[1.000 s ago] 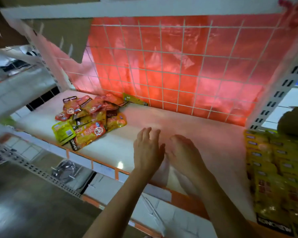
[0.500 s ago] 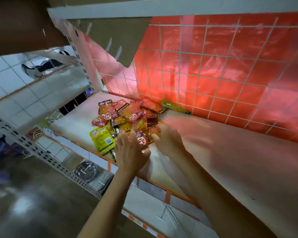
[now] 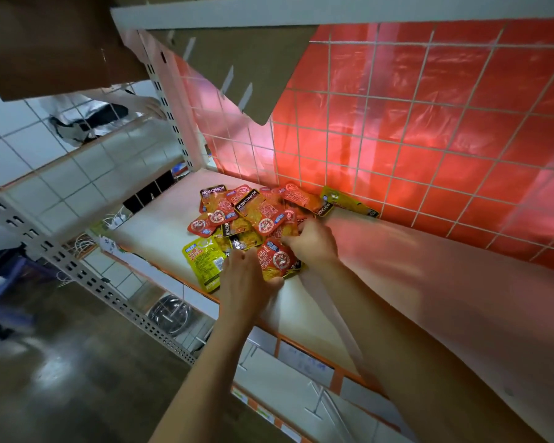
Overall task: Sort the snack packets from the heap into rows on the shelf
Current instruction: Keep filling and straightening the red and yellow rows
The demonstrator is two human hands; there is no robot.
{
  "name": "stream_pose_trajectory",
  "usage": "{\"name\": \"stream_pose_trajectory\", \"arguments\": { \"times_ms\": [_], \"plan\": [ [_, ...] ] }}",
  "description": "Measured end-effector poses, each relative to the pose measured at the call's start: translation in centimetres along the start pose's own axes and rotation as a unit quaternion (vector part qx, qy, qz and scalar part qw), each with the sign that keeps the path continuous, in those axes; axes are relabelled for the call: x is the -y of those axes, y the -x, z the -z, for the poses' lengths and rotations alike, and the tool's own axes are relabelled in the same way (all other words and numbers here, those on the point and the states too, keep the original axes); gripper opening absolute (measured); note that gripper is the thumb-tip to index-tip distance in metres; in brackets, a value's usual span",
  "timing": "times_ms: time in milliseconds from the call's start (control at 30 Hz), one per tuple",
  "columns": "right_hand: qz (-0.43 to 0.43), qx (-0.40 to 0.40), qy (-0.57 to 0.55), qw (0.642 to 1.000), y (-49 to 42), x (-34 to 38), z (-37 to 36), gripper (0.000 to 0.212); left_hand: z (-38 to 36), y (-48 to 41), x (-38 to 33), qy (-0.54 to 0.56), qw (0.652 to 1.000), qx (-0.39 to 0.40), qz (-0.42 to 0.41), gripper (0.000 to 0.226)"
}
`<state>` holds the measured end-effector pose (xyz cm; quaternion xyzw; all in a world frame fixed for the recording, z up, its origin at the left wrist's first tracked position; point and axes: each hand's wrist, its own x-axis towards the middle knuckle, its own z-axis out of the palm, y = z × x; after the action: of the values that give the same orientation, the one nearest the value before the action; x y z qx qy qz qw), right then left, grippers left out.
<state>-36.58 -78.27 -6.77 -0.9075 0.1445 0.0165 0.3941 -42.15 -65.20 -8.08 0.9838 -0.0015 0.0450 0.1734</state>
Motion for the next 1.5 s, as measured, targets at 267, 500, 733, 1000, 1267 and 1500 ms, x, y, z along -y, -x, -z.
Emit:
{"name": "stream_pose_trajectory", "arguments": {
  "times_ms": [267,500,733,1000,1267,1500],
  "plan": [
    [-0.027,-0.037,-0.175,0.984,1.0,-3.7,2.7,0.019,-0.1,0.3,-2.5,0.122,0.99,-0.064,0.0,0.071],
    [-0.051,-0.125,-0.225,0.965,3.8,-9.5,7.9,0.02,-2.0,0.1,-8.5,0.372,0.928,0.03,0.009,0.042],
    [-0.094,-0.211,-0.23,0.945,8.7,-15.7,14.8,0.024,-4.4,2.8,-16.2,0.499,0.858,0.124,-0.014,0.033],
    [-0.133,-0.32,-0.209,0.915,15.6,-22.1,21.6,0.018,-6.5,8.1,-25.0,0.536,0.816,0.202,-0.084,0.027],
    [-0.146,-0.363,-0.189,0.901,23.1,-28.7,28.8,0.028,-8.2,15.8,-34.8,0.562,0.778,0.275,-0.055,0.004],
    [-0.165,-0.369,-0.146,0.903,28.6,-35.8,35.1,0.038,-10.0,23.4,-42.3,0.541,0.777,0.313,-0.076,0.005]
  ]
}}
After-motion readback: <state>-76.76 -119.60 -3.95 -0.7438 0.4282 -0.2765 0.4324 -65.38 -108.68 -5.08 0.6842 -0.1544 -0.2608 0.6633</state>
